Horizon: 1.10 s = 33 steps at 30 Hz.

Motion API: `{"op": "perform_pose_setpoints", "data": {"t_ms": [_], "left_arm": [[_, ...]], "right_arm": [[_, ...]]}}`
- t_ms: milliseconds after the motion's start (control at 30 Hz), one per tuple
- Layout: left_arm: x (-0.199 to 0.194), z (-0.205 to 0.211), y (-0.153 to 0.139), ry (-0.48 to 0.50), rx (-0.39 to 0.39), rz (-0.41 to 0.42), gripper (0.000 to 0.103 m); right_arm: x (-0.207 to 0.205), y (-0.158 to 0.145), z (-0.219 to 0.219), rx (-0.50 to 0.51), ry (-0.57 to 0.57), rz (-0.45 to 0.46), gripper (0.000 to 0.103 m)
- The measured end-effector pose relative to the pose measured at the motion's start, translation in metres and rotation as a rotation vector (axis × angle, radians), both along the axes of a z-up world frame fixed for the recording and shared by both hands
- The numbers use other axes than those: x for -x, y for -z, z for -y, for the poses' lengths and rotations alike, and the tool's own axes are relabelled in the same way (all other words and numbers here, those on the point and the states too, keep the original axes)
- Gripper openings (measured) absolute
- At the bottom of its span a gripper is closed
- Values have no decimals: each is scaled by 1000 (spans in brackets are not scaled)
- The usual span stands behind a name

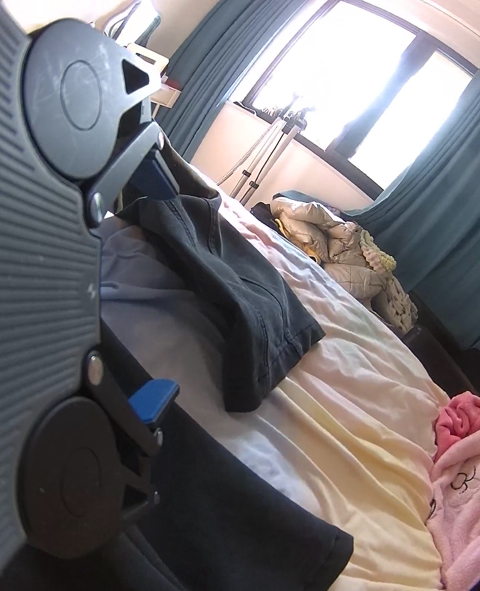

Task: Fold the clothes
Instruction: 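Pinch the trouser fabric with the left gripper while the right gripper pinches the hem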

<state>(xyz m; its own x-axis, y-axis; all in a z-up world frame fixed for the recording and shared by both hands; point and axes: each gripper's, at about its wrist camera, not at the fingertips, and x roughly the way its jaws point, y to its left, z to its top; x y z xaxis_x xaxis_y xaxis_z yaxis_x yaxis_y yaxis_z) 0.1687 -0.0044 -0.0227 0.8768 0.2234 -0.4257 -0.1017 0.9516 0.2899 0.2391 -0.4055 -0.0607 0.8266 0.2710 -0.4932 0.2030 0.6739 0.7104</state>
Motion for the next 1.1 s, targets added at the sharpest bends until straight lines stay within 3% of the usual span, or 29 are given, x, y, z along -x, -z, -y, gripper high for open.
{"op": "perform_pose_setpoints", "data": {"t_ms": [133, 233, 267, 300, 333, 367, 400, 533, 667, 767, 867, 967, 1033, 1100], "left_arm": [[-29, -35, 28, -55, 50, -63, 70], [-44, -51, 43, -62, 106, -114, 63], [-45, -53, 44, -61, 121, -117, 55], [-46, -53, 44, -53, 128, -115, 47], [-46, -53, 43, -43, 134, -112, 29], [-46, -54, 43, -45, 137, -101, 15], [-44, -55, 41, -48, 143, -87, 11], [-33, -68, 24, -7, 278, -56, 9], [-8, -76, 6, 113, 378, -82, 9], [1, -68, 5, 159, 348, -123, 10], [0, -57, 13, 162, 281, -160, 12], [-3, -51, 23, 154, 234, -185, 13], [-5, -51, 27, 144, 237, -197, 15], [-6, -51, 29, 132, 250, -193, 15]], "right_arm": [[-58, 19, 2, -82, 96, -71, 101], [-87, 34, 13, -129, 215, -132, 59], [-92, 32, 17, -106, 240, -139, 32], [-96, 29, 20, -80, 262, -144, 12], [-100, 27, 24, -53, 284, -149, 8], [-102, 18, 26, -26, 294, -125, 6], [-104, 8, 29, 1, 301, -97, 6], [-99, -52, 50, 92, 355, 90, 5], [-82, -77, 97, 151, 437, 130, 5], [-59, -50, 133, 225, 446, 45, 5], [-45, 15, 160, 178, 415, -110, 5], [-34, 58, 169, 85, 428, -162, 6], [-32, 66, 172, 40, 435, -148, 6], [-36, 58, 168, 94, 405, -154, 7]]}}
